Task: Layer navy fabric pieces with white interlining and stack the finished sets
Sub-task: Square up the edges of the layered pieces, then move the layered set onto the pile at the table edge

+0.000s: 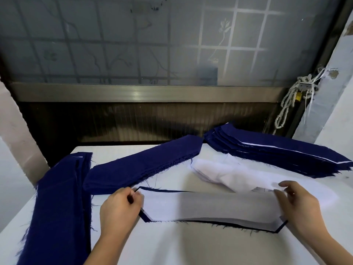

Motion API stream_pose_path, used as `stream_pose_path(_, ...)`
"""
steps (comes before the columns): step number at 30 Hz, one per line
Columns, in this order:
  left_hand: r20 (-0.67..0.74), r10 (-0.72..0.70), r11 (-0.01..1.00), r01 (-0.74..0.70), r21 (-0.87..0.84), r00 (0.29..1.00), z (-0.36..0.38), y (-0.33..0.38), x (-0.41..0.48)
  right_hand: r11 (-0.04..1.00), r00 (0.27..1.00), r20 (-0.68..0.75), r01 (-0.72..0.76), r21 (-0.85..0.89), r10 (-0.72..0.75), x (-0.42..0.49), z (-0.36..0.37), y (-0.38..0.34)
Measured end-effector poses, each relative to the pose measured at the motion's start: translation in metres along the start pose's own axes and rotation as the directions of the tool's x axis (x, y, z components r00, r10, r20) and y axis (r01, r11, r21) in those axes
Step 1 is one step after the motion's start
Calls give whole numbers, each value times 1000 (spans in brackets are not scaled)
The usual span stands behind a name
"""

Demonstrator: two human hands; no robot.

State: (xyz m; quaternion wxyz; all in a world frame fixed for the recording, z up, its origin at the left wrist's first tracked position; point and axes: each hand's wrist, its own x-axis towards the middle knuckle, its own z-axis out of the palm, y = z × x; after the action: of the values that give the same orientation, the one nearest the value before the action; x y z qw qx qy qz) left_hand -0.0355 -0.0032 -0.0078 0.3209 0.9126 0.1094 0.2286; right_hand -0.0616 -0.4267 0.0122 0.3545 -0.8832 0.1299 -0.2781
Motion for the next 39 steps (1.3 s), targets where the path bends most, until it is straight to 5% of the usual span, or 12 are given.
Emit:
stream_pose_path(7,-15,47,993,-45,109,999,4,-5,2,986,991,133,44,-163,-23,-11,6,7)
stream_pose_path(15,-29,49,989,-44,138,998,3,-1,1,878,975,8,205,-432,-223,-12,10,4)
stream_pose_path(39,-27,149,953,-136,269,988,5,2,0,849,989,-5,124,-514,-148,-17,15,6)
